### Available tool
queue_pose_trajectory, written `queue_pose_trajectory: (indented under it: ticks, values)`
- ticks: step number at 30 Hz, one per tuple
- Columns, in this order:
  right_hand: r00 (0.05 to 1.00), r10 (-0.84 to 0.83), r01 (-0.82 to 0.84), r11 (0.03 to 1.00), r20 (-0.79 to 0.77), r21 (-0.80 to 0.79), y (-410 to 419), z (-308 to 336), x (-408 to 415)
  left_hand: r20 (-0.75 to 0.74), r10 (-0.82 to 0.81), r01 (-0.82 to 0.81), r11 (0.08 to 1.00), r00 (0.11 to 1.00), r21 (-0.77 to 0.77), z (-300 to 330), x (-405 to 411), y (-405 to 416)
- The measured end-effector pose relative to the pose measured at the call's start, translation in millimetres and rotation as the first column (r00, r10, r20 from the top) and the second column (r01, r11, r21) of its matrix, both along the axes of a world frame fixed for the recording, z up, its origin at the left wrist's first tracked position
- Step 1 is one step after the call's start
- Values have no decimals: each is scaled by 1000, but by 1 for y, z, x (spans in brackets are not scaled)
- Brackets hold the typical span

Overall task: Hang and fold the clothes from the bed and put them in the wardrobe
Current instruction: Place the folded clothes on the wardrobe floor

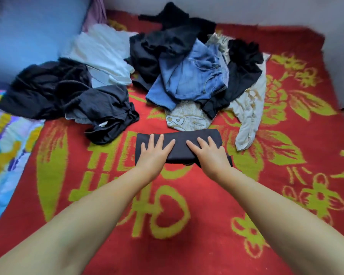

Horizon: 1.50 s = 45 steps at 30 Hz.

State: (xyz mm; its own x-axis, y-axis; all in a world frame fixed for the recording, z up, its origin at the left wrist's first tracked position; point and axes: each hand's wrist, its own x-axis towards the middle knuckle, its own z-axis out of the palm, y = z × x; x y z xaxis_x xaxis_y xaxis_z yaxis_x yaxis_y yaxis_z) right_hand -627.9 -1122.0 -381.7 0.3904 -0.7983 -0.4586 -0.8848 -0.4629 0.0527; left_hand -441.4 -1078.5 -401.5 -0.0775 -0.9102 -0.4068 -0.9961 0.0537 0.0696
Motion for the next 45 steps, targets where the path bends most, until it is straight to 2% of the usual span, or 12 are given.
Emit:
queue_pose_trajectory:
  ticks: [5,11,14,17,22,27,31,34,39,45]
  values:
    - [989,143,-138,985,37,-105,2,81,40,98,94,-80,988,991,-135,82,36,21]
    - [892,447,-421,876,68,-234,57,147,108,146,380,-340,910,914,-239,155,80,125]
    - [790,611,-581,771,48,-260,109,164,143,139,529,-494,841,837,-221,175,93,203]
    - [647,762,-731,632,35,-256,178,176,184,130,680,-654,731,721,-193,191,104,295]
    - [363,929,-892,368,70,-262,325,187,247,157,869,-850,493,470,-184,210,109,471]
    - [112,992,-964,122,55,-236,479,191,283,162,962,-950,250,222,-185,207,97,630]
    - [-23,999,-984,-14,47,-180,601,177,298,168,984,-989,82,60,-125,190,81,749]
    - [-96,994,-986,-88,53,-138,693,166,301,185,983,-997,10,-3,-71,184,69,837]
    - [-152,984,-986,-144,98,-80,820,155,302,224,972,-997,-65,-74,-45,180,58,962]
    - [-286,958,-952,-283,7,-114,915,146,323,203,966,-987,-161,-157,0,171,61,1050]
